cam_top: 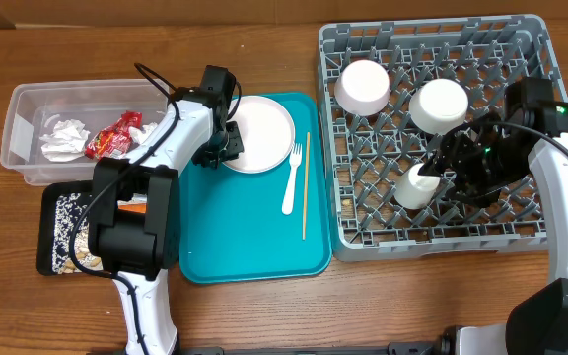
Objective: Sort waste into correct bins and load items into the dishwasher
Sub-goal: 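Move the left gripper to the white plate and grasp its rim, then lift and tilt the white plate up with the left gripper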
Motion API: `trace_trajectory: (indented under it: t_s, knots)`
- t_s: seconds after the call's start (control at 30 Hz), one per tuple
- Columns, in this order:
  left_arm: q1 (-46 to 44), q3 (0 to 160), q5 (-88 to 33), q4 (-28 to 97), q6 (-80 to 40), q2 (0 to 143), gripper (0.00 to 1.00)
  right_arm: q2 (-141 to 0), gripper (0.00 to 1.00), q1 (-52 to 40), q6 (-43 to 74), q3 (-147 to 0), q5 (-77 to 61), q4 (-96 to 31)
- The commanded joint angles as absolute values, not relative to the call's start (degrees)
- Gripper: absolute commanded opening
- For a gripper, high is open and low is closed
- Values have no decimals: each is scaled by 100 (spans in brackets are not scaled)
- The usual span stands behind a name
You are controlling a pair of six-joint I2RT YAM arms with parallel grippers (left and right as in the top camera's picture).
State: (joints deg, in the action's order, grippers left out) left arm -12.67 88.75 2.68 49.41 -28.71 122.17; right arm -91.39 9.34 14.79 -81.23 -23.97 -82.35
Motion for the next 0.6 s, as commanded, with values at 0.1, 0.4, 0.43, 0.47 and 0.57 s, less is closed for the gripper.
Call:
trace_trajectory:
  t_s: [0.1,0.4,0.43,0.47,0.57]
  knots:
    - [-1278,8764,167,4901,-2893,12366,30,-9131,69,937,1466,-8171,-2377,-8219]
    - [-1275,8711,187,4906,-2869,12407,4,-9131,69,937,1466,-8171,-2377,-8226]
    - [-1275,8711,187,4919,-2869,12407,4,-9131,68,937,1466,-8171,-2377,-8232]
    - [-1275,8711,187,4947,-2869,12407,4,-9131,69,937,1466,-8171,-2377,-8243]
    - [-1267,8779,183,5033,-2840,12394,4,-9131,69,937,1466,-8171,-2351,-8248]
